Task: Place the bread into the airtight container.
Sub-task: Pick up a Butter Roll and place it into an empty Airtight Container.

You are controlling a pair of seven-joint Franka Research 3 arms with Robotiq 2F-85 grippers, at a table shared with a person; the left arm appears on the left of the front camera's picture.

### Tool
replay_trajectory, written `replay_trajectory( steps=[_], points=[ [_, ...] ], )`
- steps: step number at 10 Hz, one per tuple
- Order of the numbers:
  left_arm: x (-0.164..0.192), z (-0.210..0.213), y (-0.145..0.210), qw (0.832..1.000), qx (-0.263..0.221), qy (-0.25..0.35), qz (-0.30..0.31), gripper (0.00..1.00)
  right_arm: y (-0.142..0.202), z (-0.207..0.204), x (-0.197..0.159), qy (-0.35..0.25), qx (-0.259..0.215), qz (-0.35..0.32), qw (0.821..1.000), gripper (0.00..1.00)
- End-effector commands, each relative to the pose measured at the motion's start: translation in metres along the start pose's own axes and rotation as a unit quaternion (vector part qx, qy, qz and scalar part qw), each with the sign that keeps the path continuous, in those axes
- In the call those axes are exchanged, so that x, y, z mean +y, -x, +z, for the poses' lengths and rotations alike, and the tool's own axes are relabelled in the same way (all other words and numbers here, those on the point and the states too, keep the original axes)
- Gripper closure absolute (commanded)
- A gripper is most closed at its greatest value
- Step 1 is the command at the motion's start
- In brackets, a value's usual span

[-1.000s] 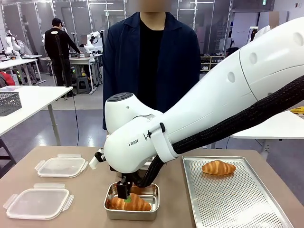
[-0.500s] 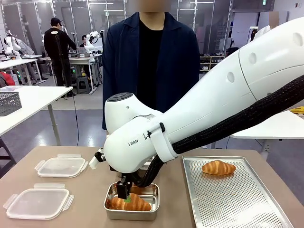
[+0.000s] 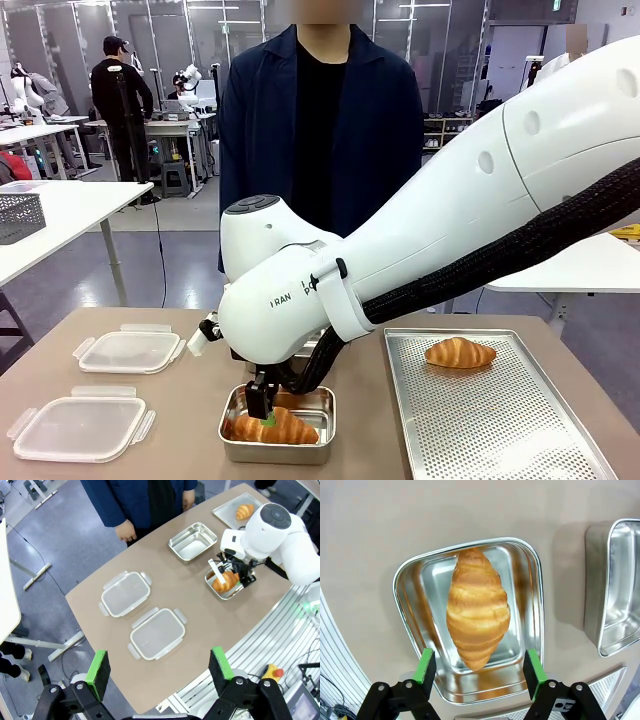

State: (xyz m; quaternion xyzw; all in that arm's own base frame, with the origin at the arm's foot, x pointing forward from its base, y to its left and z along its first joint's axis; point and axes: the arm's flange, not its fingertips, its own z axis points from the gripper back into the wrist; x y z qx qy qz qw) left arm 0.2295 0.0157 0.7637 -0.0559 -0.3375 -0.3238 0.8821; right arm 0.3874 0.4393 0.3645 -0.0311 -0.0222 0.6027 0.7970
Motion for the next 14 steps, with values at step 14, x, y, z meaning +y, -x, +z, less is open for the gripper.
replay_trajectory(
  steps=[14],
  points=[
    [0.0,0.002,-0.001,1.0,-0.001,0.002,-0.002,0.0,0.284,0.162,-0.124,0.043,-0.202,-0.169,0.964,0.12]
  ],
)
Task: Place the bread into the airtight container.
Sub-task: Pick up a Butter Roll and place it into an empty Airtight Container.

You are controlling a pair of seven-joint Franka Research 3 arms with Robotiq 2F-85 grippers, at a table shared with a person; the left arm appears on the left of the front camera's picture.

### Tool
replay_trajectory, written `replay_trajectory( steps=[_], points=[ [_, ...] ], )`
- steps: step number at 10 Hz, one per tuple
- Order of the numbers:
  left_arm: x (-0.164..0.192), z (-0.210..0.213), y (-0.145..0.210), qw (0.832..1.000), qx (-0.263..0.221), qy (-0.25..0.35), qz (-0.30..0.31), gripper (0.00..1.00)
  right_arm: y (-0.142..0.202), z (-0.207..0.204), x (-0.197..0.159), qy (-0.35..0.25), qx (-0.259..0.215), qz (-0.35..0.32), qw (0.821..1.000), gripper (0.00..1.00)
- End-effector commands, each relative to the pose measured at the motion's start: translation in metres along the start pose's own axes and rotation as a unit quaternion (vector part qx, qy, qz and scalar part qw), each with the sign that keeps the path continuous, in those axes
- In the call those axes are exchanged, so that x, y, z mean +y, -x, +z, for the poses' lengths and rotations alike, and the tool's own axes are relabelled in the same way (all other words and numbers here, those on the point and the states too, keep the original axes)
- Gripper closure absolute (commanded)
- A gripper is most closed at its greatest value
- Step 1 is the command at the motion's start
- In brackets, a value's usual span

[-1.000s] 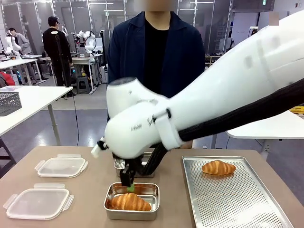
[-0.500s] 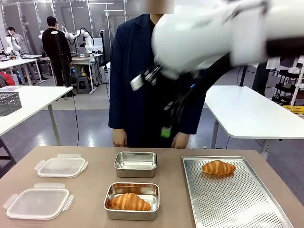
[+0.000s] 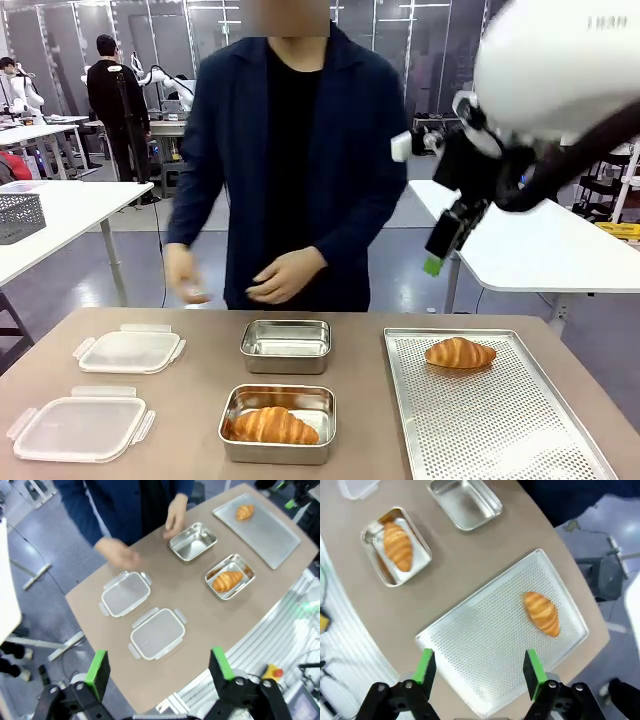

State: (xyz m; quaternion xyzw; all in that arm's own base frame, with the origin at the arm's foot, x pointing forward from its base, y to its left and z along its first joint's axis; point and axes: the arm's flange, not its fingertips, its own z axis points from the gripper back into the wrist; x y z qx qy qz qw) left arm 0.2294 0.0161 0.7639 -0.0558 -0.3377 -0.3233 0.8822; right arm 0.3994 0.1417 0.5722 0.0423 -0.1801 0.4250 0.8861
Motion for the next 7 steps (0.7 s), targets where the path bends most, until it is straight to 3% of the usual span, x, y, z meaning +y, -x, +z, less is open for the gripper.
replay_trajectory(
  steps=[1,2,4,6,7],
  points=[
    [0.0,0.001,-0.001,1.0,-0.001,0.003,-0.002,0.0,0.022,-0.059,-0.03,0.012,-0.001,0.027,1.0,0.12],
    [0.0,0.001,-0.001,1.0,-0.001,0.003,-0.002,0.0,0.037,-0.071,-0.042,-0.014,0.006,0.046,0.999,0.12],
    [0.0,0.001,-0.001,1.0,-0.001,0.003,-0.002,0.0,0.055,-0.096,-0.059,-0.056,0.074,0.08,0.992,0.12],
    [0.0,0.001,-0.001,1.0,-0.001,0.003,-0.002,0.0,0.054,-0.108,-0.061,-0.083,0.088,0.078,0.99,0.12],
    [0.0,0.001,-0.001,1.0,-0.001,0.003,-0.002,0.0,0.064,-0.113,-0.053,-0.056,0.066,0.067,0.994,0.12]
  ],
)
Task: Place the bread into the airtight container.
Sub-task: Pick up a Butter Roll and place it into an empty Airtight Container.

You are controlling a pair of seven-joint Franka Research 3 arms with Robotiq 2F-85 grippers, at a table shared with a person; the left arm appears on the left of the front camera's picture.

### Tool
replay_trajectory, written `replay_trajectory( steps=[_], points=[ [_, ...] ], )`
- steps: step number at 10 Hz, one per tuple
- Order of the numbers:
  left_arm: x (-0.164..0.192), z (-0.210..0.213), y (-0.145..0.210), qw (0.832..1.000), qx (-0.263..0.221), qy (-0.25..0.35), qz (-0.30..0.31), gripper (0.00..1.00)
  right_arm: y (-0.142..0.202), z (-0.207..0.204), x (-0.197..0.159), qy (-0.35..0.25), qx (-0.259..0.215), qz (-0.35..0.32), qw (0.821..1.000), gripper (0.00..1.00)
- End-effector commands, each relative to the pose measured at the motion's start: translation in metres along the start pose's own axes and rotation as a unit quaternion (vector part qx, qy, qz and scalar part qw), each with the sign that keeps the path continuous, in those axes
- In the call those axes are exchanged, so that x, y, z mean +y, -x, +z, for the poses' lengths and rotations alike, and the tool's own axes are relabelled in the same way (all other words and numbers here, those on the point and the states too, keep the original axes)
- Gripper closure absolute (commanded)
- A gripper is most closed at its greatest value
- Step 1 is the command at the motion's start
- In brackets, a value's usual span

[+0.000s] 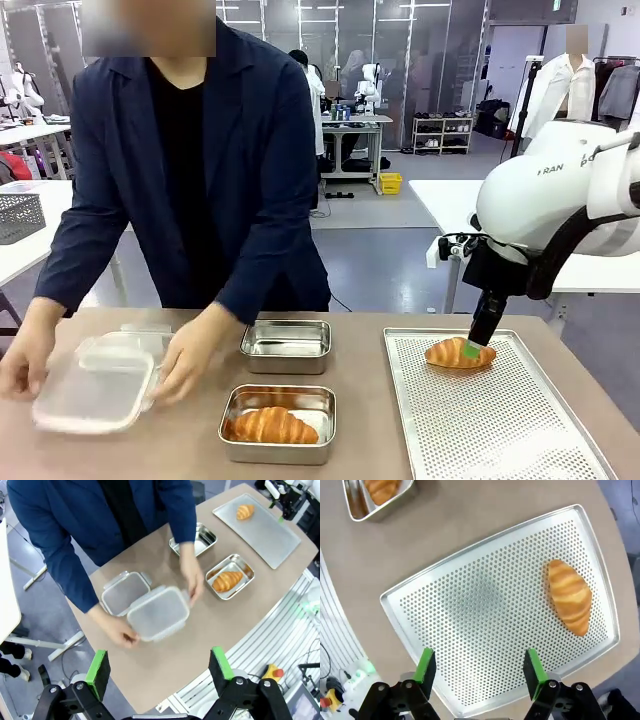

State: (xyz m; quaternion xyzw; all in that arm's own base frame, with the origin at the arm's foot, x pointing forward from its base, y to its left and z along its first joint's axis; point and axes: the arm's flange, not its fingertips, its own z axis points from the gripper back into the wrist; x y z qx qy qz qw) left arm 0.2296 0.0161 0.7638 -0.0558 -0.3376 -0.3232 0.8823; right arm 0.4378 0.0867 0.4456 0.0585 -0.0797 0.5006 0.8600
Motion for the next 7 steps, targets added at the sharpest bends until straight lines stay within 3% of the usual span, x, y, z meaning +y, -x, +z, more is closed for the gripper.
replay_trajectory(
  steps=[1,3,4,5,6,7],
  points=[
    [0.0,0.001,-0.001,1.0,-0.001,0.003,-0.002,0.0,0.001,0.003,0.002,0.017,-0.014,-0.005,1.0,0.12],
    [0.0,0.001,-0.001,1.0,-0.001,0.003,-0.002,0.0,0.0,0.002,0.0,0.004,-0.002,0.0,1.0,0.12],
    [0.0,0.001,-0.001,1.0,-0.001,0.003,-0.002,0.0,-0.007,-0.004,-0.024,-0.04,-0.054,0.031,0.997,0.12],
    [0.0,0.001,-0.001,1.0,-0.001,0.003,-0.002,0.0,0.017,0.0,-0.042,-0.018,-0.118,0.065,0.991,0.12],
    [0.0,0.001,-0.001,1.0,-0.001,0.003,-0.002,0.0,0.092,0.016,-0.072,-0.017,-0.228,0.021,0.973,0.12],
    [0.0,0.001,-0.001,1.0,-0.001,0.003,-0.002,0.0,0.171,0.021,-0.088,-0.021,-0.286,-0.041,0.957,0.12]
  ],
)
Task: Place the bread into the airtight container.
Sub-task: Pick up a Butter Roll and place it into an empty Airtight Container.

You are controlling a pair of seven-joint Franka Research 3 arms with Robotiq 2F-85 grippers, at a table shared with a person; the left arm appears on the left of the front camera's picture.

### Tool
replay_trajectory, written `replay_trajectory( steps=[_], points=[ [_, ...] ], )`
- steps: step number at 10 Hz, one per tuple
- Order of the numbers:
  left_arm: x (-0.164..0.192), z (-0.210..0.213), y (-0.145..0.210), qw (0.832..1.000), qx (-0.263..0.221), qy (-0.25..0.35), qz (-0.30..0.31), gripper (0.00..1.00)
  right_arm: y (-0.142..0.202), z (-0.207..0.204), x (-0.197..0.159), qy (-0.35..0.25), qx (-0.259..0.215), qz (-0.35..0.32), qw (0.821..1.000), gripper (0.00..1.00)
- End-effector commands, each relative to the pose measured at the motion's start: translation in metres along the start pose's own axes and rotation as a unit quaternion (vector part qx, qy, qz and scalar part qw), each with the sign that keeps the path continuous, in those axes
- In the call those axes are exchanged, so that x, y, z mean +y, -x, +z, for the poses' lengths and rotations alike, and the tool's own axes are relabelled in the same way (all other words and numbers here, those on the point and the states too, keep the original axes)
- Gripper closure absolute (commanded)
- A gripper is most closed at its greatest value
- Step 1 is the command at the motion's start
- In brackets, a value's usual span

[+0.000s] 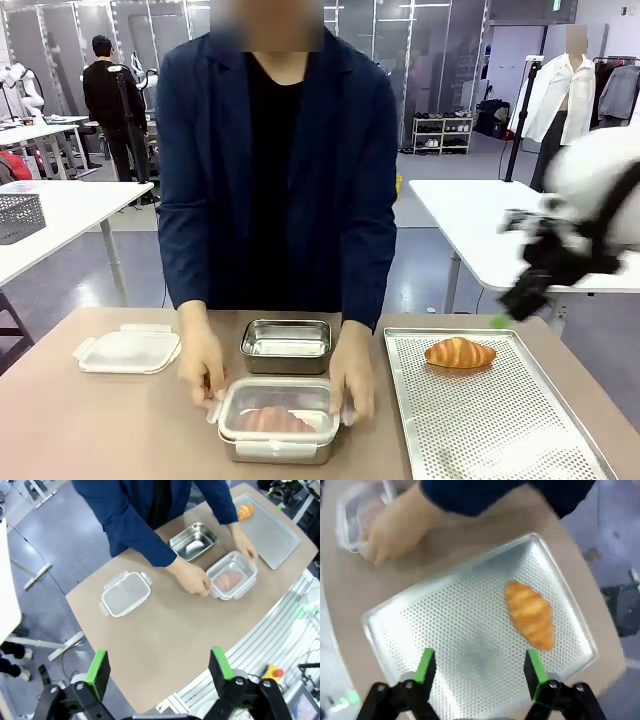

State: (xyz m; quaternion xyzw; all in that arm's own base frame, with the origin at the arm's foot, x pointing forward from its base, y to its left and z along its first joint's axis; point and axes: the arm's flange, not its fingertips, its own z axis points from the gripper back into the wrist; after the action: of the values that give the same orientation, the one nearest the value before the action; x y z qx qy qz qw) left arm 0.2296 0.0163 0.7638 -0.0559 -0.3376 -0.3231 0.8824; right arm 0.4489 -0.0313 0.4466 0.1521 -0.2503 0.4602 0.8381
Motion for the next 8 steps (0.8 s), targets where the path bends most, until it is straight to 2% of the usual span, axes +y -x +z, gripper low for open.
replay_trajectory(
  steps=[1,3,5,6,7,8],
  points=[
    [-0.001,0.001,-0.001,1.0,-0.001,0.003,-0.003,0.0,0.13,0.06,-0.025,-0.035,-0.176,-0.059,0.982,0.12],
    [-0.001,0.001,-0.001,1.0,-0.001,0.003,-0.003,0.0,0.214,0.095,0.0,0.043,-0.253,-0.111,0.96,0.12],
    [-0.001,0.001,-0.001,1.0,-0.001,0.003,-0.003,0.0,0.267,0.106,0.026,0.093,-0.288,-0.158,0.94,0.12],
    [-0.001,0.001,-0.001,1.0,-0.001,0.003,-0.003,0.0,0.278,0.103,0.031,0.114,-0.272,-0.172,0.94,0.12],
    [-0.001,0.001,-0.001,1.0,-0.001,0.003,-0.003,0.0,0.279,0.093,0.031,0.105,-0.237,-0.161,0.952,0.12],
    [-0.001,0.001,-0.001,1.0,-0.001,0.003,-0.003,0.0,0.275,0.081,0.027,0.097,-0.214,-0.182,0.955,0.12]
  ],
)
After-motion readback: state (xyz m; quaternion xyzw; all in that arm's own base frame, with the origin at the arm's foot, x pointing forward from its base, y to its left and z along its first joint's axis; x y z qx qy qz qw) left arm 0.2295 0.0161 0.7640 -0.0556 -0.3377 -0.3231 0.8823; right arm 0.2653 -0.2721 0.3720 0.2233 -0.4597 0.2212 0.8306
